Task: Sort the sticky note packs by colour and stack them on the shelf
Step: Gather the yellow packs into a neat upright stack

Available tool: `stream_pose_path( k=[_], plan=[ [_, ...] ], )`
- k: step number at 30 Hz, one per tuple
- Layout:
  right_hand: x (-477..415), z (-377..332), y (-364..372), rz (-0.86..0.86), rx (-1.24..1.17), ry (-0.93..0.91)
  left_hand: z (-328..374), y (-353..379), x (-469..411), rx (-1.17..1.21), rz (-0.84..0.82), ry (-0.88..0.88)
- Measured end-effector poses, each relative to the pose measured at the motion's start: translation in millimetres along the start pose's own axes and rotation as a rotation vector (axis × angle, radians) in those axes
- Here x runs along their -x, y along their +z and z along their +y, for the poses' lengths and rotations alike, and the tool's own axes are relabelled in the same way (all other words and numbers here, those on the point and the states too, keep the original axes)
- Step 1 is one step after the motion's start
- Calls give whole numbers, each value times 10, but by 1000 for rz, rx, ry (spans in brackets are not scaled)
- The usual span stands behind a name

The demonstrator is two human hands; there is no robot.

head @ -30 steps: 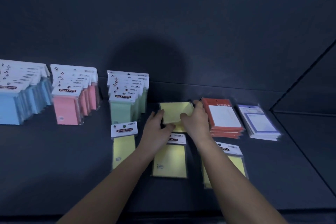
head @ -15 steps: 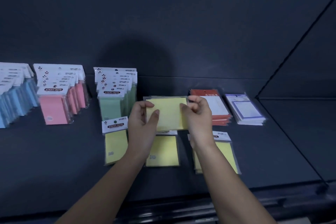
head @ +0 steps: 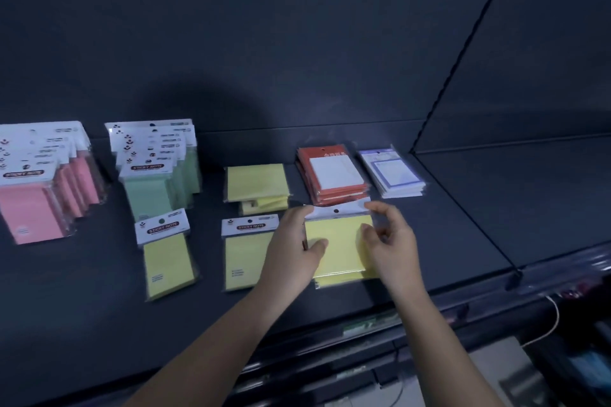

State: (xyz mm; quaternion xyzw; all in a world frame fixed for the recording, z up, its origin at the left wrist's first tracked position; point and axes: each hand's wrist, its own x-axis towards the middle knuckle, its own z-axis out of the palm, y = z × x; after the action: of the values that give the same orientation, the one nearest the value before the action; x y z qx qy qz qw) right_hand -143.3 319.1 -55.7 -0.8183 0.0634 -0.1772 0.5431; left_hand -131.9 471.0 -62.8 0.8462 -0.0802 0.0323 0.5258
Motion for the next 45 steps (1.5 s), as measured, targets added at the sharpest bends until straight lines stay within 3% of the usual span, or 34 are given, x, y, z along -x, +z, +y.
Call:
stream_pose_path(
  k=[4,9,13,18,21,24,30,34,39,42,45],
  plan=[
    [4,106,-85,60,140,9,60,150,-27,-157,-56,51],
    [29,173,-102,11,364,83,-14,196,-43,-425,-76,87],
    [47,78,-59,47,499,-45,-44,93,-69,-324,24,109],
    [-48,-159,220,-110,219,-149,-119,-213,-226,-217,322,4],
    [-144,-242,481,-343,51,-41,-237,-381,-330,-298,324,-152],
    [-294,-294,732,-451,118,35,-347,-498,-413,-300,237,-222],
    [-529,-345,1033,-381,26,227,-373,-623,-445,38,173,-172],
    [-556,-351,1117,-246,-64,189,-380,-712,-462,173,344,-195],
    [-478,-442,1157,-77,-437,239,-380,-806,-439,363,560,-178],
    [-444,-477,1113,-113,-562,210,-345,-826,-427,556,537,-204],
    [-375,-460,1041,-173,-534,170,-271,-819,-388,582,430,-181]
  ],
)
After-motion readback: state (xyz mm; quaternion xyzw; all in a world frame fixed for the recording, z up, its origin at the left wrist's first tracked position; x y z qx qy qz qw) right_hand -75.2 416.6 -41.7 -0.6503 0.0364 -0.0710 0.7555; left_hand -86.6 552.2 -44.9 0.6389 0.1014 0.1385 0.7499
